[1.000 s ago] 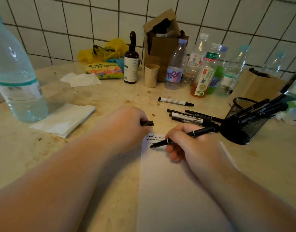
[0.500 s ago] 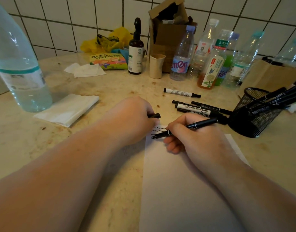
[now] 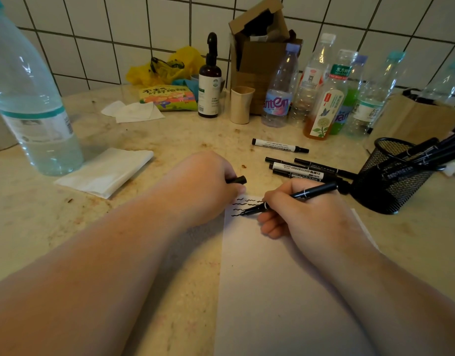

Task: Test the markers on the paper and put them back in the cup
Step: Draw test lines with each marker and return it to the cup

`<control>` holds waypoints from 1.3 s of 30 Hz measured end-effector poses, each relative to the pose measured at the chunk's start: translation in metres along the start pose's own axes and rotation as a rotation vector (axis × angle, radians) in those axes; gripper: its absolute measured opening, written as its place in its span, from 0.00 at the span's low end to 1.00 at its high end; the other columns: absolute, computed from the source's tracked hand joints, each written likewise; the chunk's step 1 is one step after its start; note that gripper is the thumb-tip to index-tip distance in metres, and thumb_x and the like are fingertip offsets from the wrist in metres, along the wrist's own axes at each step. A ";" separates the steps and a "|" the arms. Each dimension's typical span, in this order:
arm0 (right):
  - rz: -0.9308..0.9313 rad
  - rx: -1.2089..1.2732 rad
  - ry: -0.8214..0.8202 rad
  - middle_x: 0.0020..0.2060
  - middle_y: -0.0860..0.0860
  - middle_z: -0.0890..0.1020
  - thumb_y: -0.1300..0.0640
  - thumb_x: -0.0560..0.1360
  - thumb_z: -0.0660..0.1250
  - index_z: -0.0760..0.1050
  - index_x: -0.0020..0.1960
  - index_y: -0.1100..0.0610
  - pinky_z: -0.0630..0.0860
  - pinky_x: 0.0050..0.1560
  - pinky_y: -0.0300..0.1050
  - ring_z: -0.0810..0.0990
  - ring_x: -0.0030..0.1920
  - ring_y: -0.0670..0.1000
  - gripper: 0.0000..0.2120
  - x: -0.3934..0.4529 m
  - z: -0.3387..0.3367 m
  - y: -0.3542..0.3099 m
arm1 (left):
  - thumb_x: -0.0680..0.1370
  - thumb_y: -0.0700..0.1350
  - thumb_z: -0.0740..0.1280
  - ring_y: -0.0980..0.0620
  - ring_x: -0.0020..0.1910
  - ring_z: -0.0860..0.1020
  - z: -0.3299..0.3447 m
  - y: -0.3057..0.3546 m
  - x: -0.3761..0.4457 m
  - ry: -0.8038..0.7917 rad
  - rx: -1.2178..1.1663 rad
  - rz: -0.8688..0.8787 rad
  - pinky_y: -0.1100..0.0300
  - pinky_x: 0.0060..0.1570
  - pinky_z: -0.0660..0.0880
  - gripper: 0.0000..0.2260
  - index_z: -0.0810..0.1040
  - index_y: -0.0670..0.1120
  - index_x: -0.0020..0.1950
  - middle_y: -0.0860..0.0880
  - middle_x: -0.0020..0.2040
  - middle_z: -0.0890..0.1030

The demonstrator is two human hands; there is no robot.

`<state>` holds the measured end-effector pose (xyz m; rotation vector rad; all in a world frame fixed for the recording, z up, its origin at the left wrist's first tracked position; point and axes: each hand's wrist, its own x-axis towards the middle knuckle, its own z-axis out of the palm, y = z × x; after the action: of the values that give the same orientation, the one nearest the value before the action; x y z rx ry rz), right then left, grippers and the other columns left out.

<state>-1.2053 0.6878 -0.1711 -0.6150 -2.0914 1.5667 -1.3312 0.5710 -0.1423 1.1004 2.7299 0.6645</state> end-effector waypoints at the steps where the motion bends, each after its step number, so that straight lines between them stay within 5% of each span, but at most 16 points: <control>1: 0.007 0.001 0.006 0.32 0.58 0.86 0.61 0.77 0.67 0.82 0.40 0.59 0.82 0.38 0.53 0.85 0.33 0.57 0.08 0.001 -0.001 0.000 | 0.79 0.55 0.65 0.51 0.38 0.79 0.000 0.000 0.000 -0.001 -0.001 -0.002 0.59 0.35 0.73 0.12 0.84 0.50 0.44 0.49 0.40 0.83; 9: -0.022 0.126 0.197 0.31 0.56 0.85 0.60 0.78 0.68 0.82 0.41 0.59 0.79 0.36 0.51 0.81 0.30 0.53 0.09 0.005 -0.020 -0.005 | 0.79 0.56 0.65 0.55 0.34 0.78 -0.003 -0.003 0.000 -0.008 -0.104 0.010 0.61 0.30 0.71 0.10 0.81 0.54 0.43 0.54 0.37 0.81; 13: -0.064 0.228 0.263 0.25 0.50 0.78 0.56 0.78 0.70 0.82 0.39 0.61 0.72 0.34 0.47 0.75 0.28 0.49 0.12 0.008 -0.028 -0.009 | 0.78 0.57 0.66 0.56 0.38 0.80 -0.003 -0.003 -0.001 -0.023 -0.216 0.036 0.62 0.34 0.73 0.09 0.82 0.60 0.55 0.57 0.40 0.84; 19: -0.070 0.452 0.170 0.27 0.52 0.80 0.59 0.79 0.66 0.86 0.36 0.55 0.74 0.35 0.46 0.78 0.29 0.49 0.15 0.009 -0.028 -0.013 | 0.78 0.56 0.67 0.59 0.40 0.79 -0.001 0.002 -0.003 -0.036 -0.244 0.073 0.66 0.36 0.72 0.09 0.81 0.61 0.57 0.59 0.38 0.84; 26: -0.103 0.374 0.164 0.28 0.54 0.81 0.62 0.78 0.67 0.84 0.36 0.55 0.75 0.34 0.47 0.79 0.29 0.52 0.14 0.010 -0.028 -0.011 | 0.77 0.55 0.67 0.63 0.43 0.79 0.000 0.000 -0.004 -0.013 -0.268 0.146 0.68 0.46 0.73 0.09 0.82 0.62 0.57 0.59 0.40 0.84; 31: -0.087 0.320 0.072 0.31 0.56 0.84 0.60 0.77 0.70 0.83 0.41 0.56 0.75 0.36 0.47 0.79 0.31 0.52 0.07 0.009 -0.028 -0.009 | 0.77 0.55 0.67 0.70 0.39 0.75 0.000 0.002 -0.008 -0.015 -0.171 0.226 0.69 0.33 0.67 0.08 0.81 0.64 0.56 0.60 0.39 0.83; 39: -0.045 0.305 -0.037 0.31 0.55 0.84 0.48 0.66 0.73 0.85 0.38 0.55 0.76 0.35 0.44 0.80 0.31 0.50 0.10 0.009 -0.026 -0.005 | 0.80 0.56 0.61 0.54 0.38 0.74 0.002 0.006 -0.015 0.009 0.048 0.372 0.60 0.37 0.70 0.12 0.79 0.50 0.47 0.51 0.37 0.79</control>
<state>-1.1968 0.7119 -0.1592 -0.4303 -1.8247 1.8340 -1.3160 0.5655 -0.1426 1.6411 2.5808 0.6484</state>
